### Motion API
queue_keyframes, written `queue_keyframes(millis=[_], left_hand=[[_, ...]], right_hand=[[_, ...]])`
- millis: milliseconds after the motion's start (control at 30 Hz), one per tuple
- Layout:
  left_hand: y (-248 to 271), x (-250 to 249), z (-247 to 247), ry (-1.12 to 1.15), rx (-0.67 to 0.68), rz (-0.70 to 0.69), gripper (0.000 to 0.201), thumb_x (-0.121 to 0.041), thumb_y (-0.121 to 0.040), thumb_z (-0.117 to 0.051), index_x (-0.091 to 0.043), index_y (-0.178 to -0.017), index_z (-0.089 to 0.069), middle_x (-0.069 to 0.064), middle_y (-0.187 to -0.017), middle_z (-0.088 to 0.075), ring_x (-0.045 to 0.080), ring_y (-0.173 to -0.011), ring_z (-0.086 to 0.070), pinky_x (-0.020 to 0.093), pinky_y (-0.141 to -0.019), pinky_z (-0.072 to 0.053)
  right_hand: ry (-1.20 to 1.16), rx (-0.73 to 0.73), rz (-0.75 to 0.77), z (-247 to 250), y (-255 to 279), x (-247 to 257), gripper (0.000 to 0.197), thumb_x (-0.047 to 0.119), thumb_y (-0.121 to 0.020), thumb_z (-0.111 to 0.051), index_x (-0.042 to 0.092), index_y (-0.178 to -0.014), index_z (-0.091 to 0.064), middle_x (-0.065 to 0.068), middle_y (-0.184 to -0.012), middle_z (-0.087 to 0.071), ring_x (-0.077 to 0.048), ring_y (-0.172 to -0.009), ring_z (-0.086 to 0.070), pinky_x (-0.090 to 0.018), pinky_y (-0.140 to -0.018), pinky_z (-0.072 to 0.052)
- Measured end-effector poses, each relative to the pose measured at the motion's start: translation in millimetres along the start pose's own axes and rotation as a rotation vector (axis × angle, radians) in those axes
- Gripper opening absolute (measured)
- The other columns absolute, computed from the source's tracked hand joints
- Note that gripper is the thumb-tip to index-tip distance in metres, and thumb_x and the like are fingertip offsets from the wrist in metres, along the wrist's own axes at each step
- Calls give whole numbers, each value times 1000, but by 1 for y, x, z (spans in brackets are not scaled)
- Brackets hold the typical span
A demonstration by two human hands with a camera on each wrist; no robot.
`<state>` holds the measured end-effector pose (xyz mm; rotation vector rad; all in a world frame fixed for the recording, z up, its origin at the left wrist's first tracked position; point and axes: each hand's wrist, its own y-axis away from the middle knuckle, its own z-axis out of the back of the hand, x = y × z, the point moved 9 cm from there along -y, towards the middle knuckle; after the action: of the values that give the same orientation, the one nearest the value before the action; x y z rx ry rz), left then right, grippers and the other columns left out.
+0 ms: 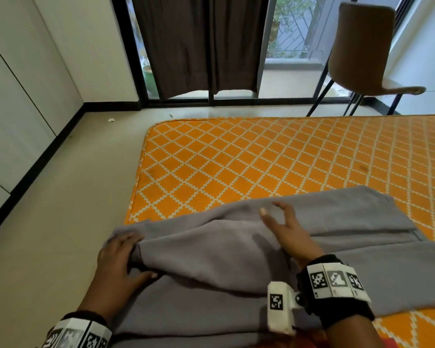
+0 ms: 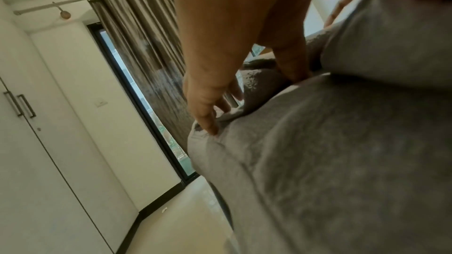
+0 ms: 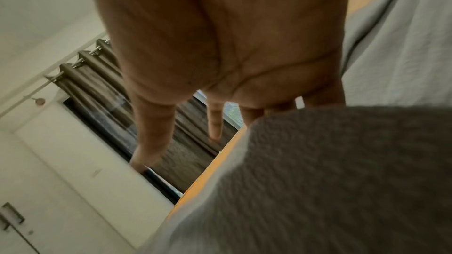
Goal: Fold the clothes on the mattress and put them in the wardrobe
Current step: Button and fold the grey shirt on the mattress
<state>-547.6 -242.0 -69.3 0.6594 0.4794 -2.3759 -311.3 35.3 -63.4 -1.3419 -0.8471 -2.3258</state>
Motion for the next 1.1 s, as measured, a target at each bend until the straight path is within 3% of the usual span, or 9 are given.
queue_keyframes(millis=[133, 333, 533, 667, 767, 867, 967, 1033, 1100], left_hand=[[-3, 17, 3, -20, 30, -6, 47, -41, -67, -54, -8, -93, -73, 6, -97, -71, 32, -94, -65, 48, -83, -51], [-2, 23, 9, 193, -14, 56, 22, -36, -83, -47, -24, -89, -65, -6, -95, -65, 20, -93, -61, 44, -79, -50], [1, 15, 6, 34, -68, 21, 37, -48, -80, -47, -16, -85, -66, -3, -81, -58, 19, -80, -50, 36, -72, -38], [1, 7, 13, 36, -122, 2, 27, -44, -87, -42, -24, -79, -57, -8, -79, -53, 22, -79, -50, 37, -72, -34], [3, 11, 15, 1, -132, 48, 30, -44, -93, -35, -22, -95, -57, -1, -102, -58, 27, -94, -50, 43, -79, -40], [6, 10, 17, 12, -151, 65, 30, -45, -96, -31, -27, -106, -53, -7, -108, -55, 22, -96, -54, 45, -79, -45], [6, -1, 20, 111, -171, 28, 16, -39, -100, -38, -30, -102, -51, -10, -97, -52, 9, -87, -52, 24, -73, -41], [4, -7, 25, 115, -187, 28, 2, -30, -100, -49, -29, -100, -51, -8, -96, -51, 6, -84, -48, 14, -70, -36], [3, -4, 28, 94, -191, 61, 20, -20, -88, -67, -25, -100, -52, -6, -99, -51, 6, -87, -48, 17, -71, -38]], right_hand=[[325, 245, 152, -30, 9, 11, 64, 16, -75, -81, 34, -129, -51, 11, -115, -53, -11, -106, -52, -17, -78, -45], [223, 48, 401, 0, 11, 44, 80, -14, -74, -62, 23, -142, -42, 13, -135, -41, 6, -122, -36, 3, -93, -25], [345, -46, 268, 10, -4, 18, 86, -8, -82, -58, 20, -153, -19, -4, -154, -24, -19, -141, -27, -20, -106, -23], [341, -39, 66, 10, -8, -3, 90, 13, -80, -73, 32, -149, -18, -15, -129, -45, -32, -113, -53, -35, -92, -44], [300, -16, -12, 11, -7, -10, 90, 17, -75, -79, 34, -144, -23, -10, -105, -57, -28, -95, -59, -34, -79, -47], [287, 15, 11, 8, -3, -2, 67, 3, -79, -69, 32, -133, -42, -6, -102, -55, -20, -93, -55, -27, -74, -42], [201, 78, 82, -1, 0, 12, 47, -10, -82, -58, 23, -114, -63, 0, -101, -63, -2, -84, -55, -11, -64, -45], [94, 59, 118, -1, 0, 17, 48, -13, -82, -55, 20, -114, -66, -1, -111, -66, -7, -92, -60, -14, -75, -49], [16, -3, 172, 7, -1, 22, 53, -13, -82, -55, 21, -122, -64, 2, -121, -64, -13, -106, -60, -32, -93, -51]])
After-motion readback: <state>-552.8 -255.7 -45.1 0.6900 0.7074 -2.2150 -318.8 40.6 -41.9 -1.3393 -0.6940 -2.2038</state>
